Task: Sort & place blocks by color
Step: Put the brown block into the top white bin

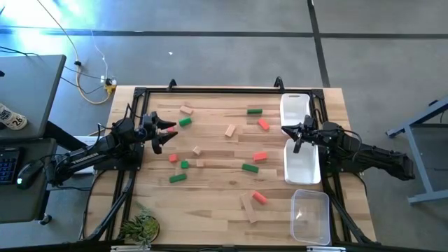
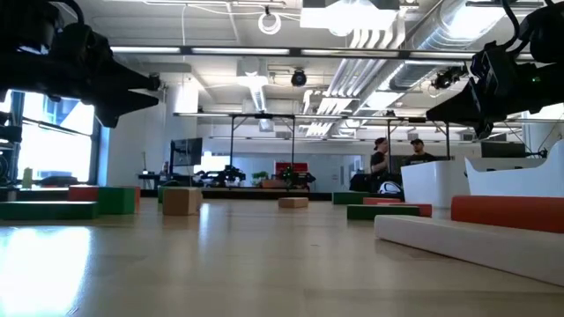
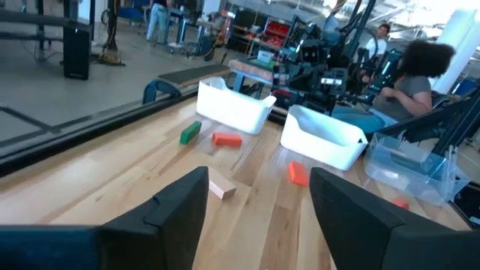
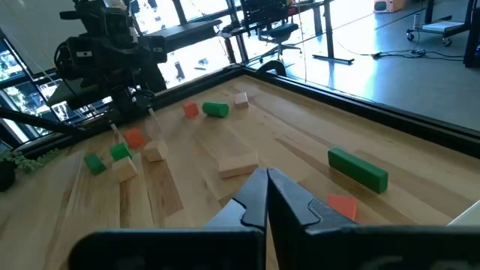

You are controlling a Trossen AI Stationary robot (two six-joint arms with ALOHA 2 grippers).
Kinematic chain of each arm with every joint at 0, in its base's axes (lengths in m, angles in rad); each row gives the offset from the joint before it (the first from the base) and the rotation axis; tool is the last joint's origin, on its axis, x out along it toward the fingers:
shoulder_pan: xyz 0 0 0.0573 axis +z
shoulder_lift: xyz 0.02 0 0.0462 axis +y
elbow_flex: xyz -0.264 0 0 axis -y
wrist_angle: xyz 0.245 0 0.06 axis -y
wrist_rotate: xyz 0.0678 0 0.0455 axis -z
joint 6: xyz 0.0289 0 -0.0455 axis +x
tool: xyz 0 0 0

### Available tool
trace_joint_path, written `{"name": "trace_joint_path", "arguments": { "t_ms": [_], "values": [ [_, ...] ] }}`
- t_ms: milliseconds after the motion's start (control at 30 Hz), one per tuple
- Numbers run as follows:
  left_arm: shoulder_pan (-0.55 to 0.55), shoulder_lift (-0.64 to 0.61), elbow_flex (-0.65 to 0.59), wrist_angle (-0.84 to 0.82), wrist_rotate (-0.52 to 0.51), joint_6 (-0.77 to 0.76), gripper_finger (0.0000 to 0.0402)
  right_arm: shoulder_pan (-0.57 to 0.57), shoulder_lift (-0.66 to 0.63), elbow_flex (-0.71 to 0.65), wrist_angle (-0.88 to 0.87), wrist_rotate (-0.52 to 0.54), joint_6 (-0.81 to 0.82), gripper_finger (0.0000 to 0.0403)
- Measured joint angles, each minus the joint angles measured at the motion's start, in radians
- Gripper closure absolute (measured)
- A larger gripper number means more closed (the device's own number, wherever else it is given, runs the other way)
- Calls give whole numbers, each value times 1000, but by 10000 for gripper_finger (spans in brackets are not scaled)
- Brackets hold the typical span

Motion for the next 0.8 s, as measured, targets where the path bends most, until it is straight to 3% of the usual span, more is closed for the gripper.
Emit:
{"name": "trace_joint_path", "arguments": {
  "t_ms": [400, 800],
  "values": [
    [-4, 52, 153, -53, 41, 34, 177, 0, 0, 0, 0, 0, 0, 403],
    [-4, 362, 413, -276, 36, 83, 178, 0, 0, 0, 0, 0, 0, 403]
  ]
}}
